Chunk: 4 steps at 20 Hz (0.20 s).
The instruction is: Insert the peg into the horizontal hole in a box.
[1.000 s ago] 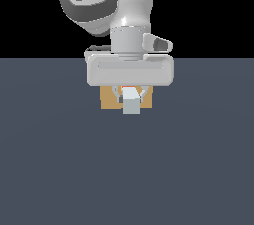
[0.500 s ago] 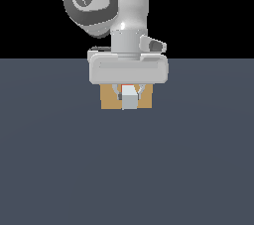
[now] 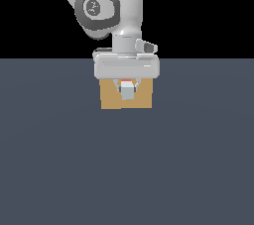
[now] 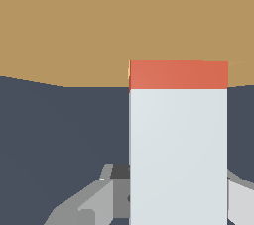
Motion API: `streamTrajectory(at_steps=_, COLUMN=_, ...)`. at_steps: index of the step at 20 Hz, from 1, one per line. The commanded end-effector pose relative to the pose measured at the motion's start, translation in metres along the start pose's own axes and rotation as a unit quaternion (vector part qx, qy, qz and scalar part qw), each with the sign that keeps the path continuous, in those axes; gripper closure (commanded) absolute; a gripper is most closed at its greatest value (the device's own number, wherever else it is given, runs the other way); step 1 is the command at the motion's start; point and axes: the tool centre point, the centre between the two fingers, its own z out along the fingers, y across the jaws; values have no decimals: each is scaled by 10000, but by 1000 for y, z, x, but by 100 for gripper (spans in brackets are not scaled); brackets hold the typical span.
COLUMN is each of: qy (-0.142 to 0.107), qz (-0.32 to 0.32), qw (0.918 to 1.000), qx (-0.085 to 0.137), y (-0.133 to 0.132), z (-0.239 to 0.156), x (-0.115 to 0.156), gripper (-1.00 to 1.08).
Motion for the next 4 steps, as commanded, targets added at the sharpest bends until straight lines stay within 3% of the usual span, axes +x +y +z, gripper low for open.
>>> streamTrajectory(at_steps=1, qy=-1, qz=12, qw=10000, qx=-16, y=2, z=-2, x=8, gripper=108)
streamTrajectory(at_steps=4, qy=-1, qz=12, qw=10000, qx=-16, y=3, z=-2, x=10, gripper=108)
